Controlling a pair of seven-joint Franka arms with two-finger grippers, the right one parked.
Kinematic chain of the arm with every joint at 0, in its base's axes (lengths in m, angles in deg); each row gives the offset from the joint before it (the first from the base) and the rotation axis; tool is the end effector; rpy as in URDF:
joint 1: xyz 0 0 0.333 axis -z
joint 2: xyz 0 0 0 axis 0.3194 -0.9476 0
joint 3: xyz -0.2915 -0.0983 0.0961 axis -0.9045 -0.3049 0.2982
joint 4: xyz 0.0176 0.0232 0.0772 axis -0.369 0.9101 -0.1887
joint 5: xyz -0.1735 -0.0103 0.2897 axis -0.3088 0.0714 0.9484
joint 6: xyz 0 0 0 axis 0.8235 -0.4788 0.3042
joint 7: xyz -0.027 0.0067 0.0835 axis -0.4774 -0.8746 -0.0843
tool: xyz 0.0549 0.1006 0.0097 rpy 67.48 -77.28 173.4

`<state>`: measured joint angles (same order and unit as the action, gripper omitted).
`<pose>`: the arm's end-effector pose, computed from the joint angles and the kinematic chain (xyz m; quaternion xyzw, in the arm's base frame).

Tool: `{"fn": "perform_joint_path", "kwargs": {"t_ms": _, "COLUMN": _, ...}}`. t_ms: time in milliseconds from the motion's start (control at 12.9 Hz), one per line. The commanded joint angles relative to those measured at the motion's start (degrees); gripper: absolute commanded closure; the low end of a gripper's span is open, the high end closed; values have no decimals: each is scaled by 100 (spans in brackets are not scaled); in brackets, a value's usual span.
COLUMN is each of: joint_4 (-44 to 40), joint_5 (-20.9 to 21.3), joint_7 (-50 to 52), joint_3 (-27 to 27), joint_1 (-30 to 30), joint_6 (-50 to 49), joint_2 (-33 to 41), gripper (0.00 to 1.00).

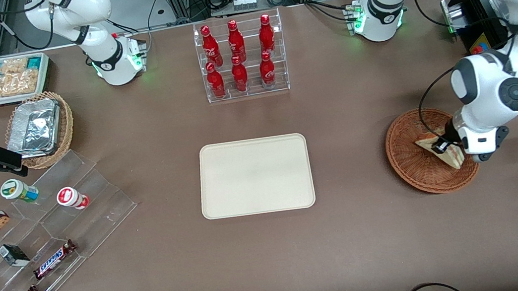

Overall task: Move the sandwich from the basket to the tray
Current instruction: 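Close the left gripper on the sandwich and lift it, then carry the sandwich with the left gripper over the cream tray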

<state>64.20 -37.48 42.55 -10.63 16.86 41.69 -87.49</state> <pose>0.5255 0.0230 0.3213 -0.9409 -0.3360 0.0412 0.0123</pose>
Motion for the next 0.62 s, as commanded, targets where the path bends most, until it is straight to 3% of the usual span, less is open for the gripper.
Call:
{"fn": "perform_joint_path", "kwargs": {"t_ms": 0, "joint_4": -676, "joint_5": 6, "joint_7": 89, "joint_3": -60, "joint_1": 228, "joint_6": -1209, "joint_2": 386, "gripper": 63}}
{"fn": "perform_joint_path", "kwargs": {"t_ms": 155, "joint_4": -1152, "joint_5": -73, "joint_7": 72, "joint_3": -69, "joint_1": 570, "joint_6": -1670, "joint_2": 263, "gripper": 62}}
{"fn": "perform_joint_path", "kwargs": {"t_ms": 544, "joint_4": -1584, "joint_5": -64, "joint_7": 177, "joint_3": -60, "joint_1": 2082, "joint_6": -1636, "joint_2": -229, "gripper": 62}}
